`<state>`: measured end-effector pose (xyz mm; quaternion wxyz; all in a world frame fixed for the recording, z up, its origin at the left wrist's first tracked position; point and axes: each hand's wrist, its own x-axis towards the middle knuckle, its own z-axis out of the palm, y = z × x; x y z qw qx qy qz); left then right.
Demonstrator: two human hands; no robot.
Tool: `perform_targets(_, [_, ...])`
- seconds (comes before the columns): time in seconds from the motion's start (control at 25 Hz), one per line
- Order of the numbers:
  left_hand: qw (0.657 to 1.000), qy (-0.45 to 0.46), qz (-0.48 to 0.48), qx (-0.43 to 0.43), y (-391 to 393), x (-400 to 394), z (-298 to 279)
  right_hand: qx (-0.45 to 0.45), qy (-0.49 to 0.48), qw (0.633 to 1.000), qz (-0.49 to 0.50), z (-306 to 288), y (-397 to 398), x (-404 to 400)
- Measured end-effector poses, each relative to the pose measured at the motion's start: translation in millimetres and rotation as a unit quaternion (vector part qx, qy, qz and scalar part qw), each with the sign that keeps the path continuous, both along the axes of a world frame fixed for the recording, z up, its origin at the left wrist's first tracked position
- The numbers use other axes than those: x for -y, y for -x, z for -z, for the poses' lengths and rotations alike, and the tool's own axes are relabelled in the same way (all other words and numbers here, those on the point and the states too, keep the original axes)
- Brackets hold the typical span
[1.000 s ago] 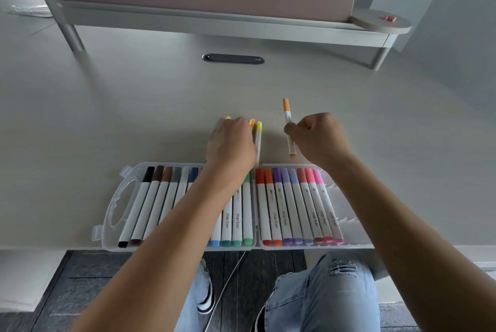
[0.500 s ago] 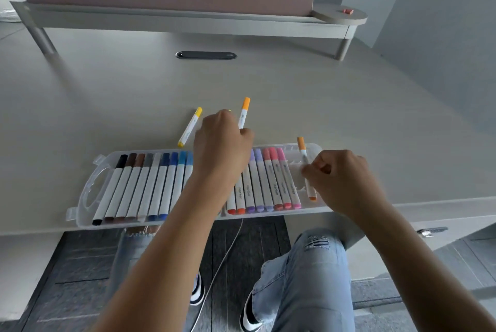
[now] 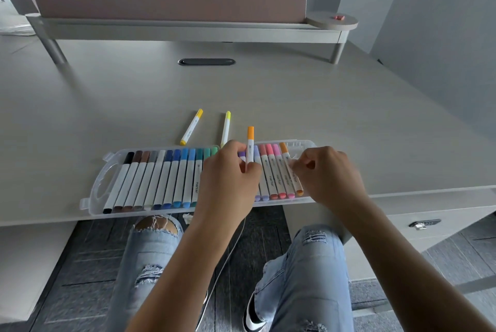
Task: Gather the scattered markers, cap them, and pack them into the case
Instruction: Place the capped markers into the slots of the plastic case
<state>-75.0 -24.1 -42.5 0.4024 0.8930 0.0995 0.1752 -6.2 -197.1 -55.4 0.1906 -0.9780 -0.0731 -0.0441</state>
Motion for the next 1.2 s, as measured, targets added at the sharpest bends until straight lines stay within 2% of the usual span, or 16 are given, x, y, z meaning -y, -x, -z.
perform_targets(0.16, [1.0,0.007,0.009,-0.004,5.0,6.2,2.2,0.005,-0.048,0.999,-0.003,2.6,-2.6,3.2])
perform_targets(0.44, [0.999,0.012,0.031,-0.008,5.0,21.0,1.3,-0.003,-0.059,0.998,-0.013,4.9,-3.8,10.3])
perform_targets(0.64, [0.999,-0.005,0.052,-0.016,-4.7,37.4,2.2,0.083,-0.161,0.983,0.005,17.1,-2.0,20.8])
perform_targets(0.76, [0.997,-0.053,0.054,-0.032,-15.0,53.3,1.2,0.12,-0.209,0.97,0.036,20.5,-2.0,36.3])
perform_targets(1.0, [0.98,-0.188,0.032,-0.053,-33.1,79.2,10.4,0.109,-0.25,0.96,0.056,17.9,-3.5,56.0])
perform_targets(1.2, [0.976,-0.214,0.035,-0.034,-37.5,81.8,18.5,0.103,-0.271,0.956,0.049,21.0,-7.9,60.6])
